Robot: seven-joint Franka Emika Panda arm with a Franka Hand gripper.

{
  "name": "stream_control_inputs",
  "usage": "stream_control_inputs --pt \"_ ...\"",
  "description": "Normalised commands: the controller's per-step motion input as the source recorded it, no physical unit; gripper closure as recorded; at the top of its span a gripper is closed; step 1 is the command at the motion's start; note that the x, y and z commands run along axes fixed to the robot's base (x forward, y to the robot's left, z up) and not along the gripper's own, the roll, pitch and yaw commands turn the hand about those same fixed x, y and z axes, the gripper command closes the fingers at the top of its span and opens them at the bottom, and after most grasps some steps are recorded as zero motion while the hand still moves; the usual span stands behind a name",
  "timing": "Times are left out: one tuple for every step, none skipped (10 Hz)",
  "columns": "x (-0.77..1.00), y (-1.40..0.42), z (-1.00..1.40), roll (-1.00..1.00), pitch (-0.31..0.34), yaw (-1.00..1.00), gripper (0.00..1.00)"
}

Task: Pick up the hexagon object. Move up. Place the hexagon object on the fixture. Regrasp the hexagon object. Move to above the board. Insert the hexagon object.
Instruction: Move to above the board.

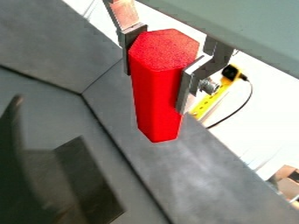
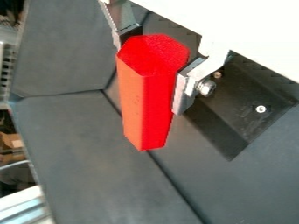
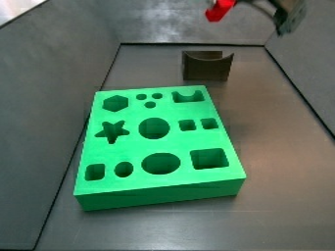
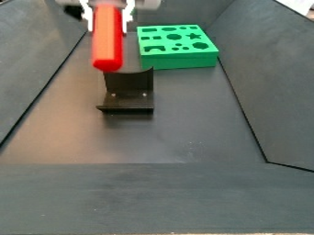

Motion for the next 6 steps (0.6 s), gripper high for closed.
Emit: stream_control_inputs --pt "0.01 0.09 1.0 -0.04 0.012 -0.14 1.0" --pt "0.0 0.08 1.0 -0.04 0.046 -0.12 1.0" --pt "-0.02 0.07 1.0 -0.05 0.081 -0.1 1.0" --pt "-0.02 0.05 0.84 -0.05 0.112 -0.07 1.0" --pt "-0.03 0.02 0.6 -0.05 0.136 -0.03 1.0" --pt "-0.02 0.01 0.42 -0.05 0.139 0.0 1.0"
